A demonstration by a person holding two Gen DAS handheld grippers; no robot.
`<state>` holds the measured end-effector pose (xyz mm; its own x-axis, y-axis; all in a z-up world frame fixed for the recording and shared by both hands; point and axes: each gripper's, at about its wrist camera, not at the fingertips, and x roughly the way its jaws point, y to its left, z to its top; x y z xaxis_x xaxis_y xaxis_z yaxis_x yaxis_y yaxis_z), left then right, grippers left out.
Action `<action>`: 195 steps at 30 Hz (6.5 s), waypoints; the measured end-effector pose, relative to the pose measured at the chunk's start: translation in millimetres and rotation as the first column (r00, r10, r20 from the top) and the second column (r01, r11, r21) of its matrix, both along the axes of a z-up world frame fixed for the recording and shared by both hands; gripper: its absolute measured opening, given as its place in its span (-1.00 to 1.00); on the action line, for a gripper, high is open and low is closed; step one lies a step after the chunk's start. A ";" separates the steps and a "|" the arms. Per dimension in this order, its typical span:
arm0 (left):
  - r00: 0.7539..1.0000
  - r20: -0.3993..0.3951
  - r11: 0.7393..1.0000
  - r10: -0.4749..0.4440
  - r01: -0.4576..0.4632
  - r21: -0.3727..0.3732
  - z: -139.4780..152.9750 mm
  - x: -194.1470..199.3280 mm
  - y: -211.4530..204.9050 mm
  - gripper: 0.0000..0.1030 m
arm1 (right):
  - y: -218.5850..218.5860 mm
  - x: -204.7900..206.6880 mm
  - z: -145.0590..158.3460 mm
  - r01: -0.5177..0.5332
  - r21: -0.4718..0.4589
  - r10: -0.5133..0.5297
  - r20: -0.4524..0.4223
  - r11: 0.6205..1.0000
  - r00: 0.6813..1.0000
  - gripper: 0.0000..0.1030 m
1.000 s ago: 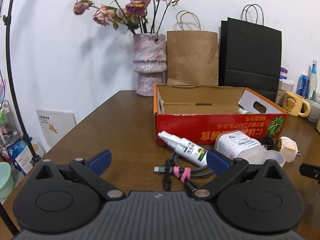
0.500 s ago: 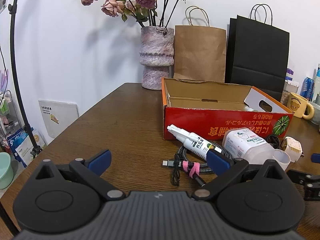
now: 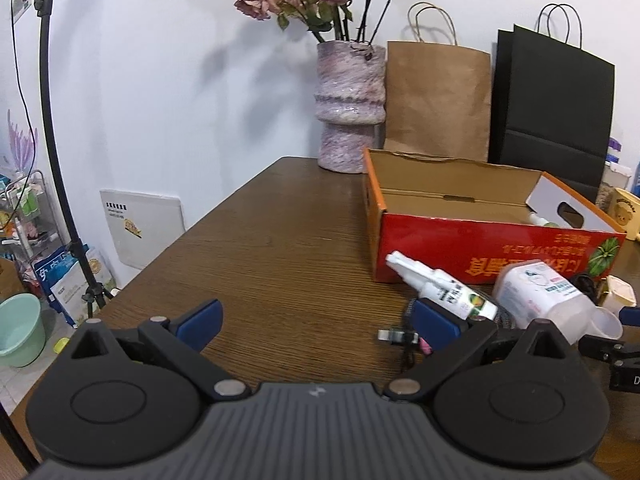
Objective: Organize rigid objects
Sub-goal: 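Grasp the clear tape roll with the right tool, then grasp the white spray bottle with the left tool while the right tool holds the tape roll, then lift the white spray bottle with the left tool while the right tool lifts the tape roll, then carry both items over the box and open both tools to drop them inside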
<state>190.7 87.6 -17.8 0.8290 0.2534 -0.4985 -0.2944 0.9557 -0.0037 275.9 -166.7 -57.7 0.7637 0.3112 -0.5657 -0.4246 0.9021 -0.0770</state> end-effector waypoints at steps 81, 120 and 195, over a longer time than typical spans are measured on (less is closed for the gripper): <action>0.992 -0.085 0.996 -0.088 0.085 -0.036 -12.0 69.2 -59.9 -0.31 | -57.9 -27.6 19.1 0.152 0.200 -0.181 0.134 0.968 0.974 -0.17; 0.975 0.166 0.986 -0.147 0.157 -0.048 59.2 15.0 -74.1 -0.42 | -35.4 -30.1 57.2 0.075 0.215 -0.128 0.241 0.974 0.962 -0.17; 0.996 0.090 0.999 0.011 -0.015 0.041 36.7 204.7 -56.4 1.00 | 27.0 166.7 44.1 0.119 0.187 -0.140 0.099 0.975 0.985 1.00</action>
